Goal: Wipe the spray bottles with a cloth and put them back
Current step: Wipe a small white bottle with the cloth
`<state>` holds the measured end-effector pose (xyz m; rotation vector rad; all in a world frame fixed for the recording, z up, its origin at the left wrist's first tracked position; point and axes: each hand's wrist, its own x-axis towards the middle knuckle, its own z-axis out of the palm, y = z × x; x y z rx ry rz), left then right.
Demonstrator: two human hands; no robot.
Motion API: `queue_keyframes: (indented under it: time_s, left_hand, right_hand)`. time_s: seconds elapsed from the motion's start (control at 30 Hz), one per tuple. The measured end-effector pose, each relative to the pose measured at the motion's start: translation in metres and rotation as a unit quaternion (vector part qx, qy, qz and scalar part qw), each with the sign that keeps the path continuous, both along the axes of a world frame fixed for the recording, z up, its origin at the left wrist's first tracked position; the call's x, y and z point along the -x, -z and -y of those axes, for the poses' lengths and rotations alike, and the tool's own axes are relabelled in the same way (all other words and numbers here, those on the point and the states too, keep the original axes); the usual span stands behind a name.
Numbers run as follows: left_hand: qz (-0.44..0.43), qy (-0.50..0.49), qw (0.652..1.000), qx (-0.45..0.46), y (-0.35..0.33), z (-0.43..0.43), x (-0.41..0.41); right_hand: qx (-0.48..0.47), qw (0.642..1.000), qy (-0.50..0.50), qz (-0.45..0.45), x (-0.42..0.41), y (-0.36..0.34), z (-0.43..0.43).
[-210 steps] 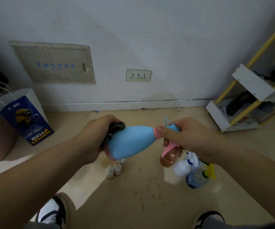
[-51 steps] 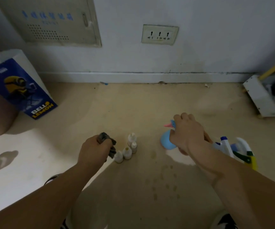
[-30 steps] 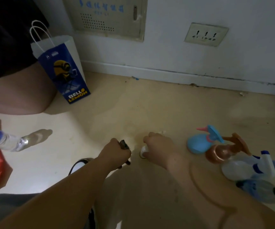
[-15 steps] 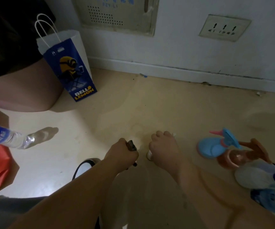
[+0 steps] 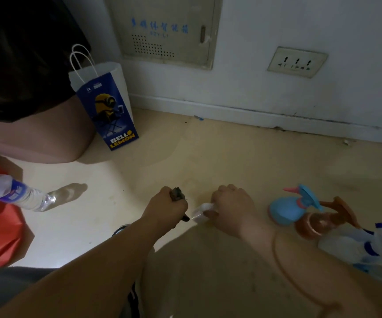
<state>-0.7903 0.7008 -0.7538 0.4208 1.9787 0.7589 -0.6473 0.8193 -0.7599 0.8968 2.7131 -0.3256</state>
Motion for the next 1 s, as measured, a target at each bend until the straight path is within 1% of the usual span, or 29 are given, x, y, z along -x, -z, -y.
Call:
queue_keyframes:
  time_s: [0.07, 0.17, 0.23, 0.33, 0.47, 0.53, 0.6, 0.67, 0.77, 0.87, 1.0]
  left_hand:
    - [0.001, -0.013, 1.0, -0.024, -0.021, -0.003, -0.002]
    - [0.011, -0.019, 0.998, -0.064, -0.069, -0.009, -0.009]
    - [0.021, -0.012, 0.996, -0.089, -0.102, -0.012, -0.014]
    - [0.024, 0.009, 0.99, -0.139, -0.153, -0.014, -0.022]
    - [0.027, 0.025, 0.98, -0.198, -0.214, -0.009, -0.035]
    - [0.035, 0.023, 0.979, -0.2, -0.243, -0.007, -0.042]
    - [0.047, 0.019, 0.981, -0.187, -0.269, -0.004, -0.049]
    - [0.083, 0.035, 0.979, -0.182, -0.288, 0.002, -0.056]
    - [0.114, -0.006, 0.977, -0.179, -0.297, -0.008, -0.065]
    - [0.133, -0.013, 0.968, -0.211, -0.292, -0.008, -0.069]
    - [0.14, -0.029, 0.958, -0.247, -0.288, -0.009, -0.066]
  right_hand:
    - [0.067, 0.995, 0.068, -0.041, -0.008, -0.027, -0.003]
    - [0.153, 0.968, 0.144, -0.138, -0.023, -0.074, -0.008]
    - [0.186, 0.943, 0.183, -0.207, -0.031, -0.108, -0.009]
    - [0.209, 0.906, 0.231, -0.288, -0.04, -0.156, -0.007]
    - [0.228, 0.873, 0.242, -0.356, -0.058, -0.214, 0.011]
    - [0.242, 0.855, 0.248, -0.386, -0.068, -0.24, 0.021]
    - [0.251, 0.845, 0.245, -0.404, -0.076, -0.26, 0.03]
    - [0.236, 0.845, 0.237, -0.416, -0.082, -0.27, 0.035]
    - [0.188, 0.867, 0.215, -0.409, -0.084, -0.277, 0.043]
    - [0.167, 0.879, 0.183, -0.408, -0.091, -0.271, 0.046]
    - [0.156, 0.9, 0.167, -0.371, -0.098, -0.26, 0.039]
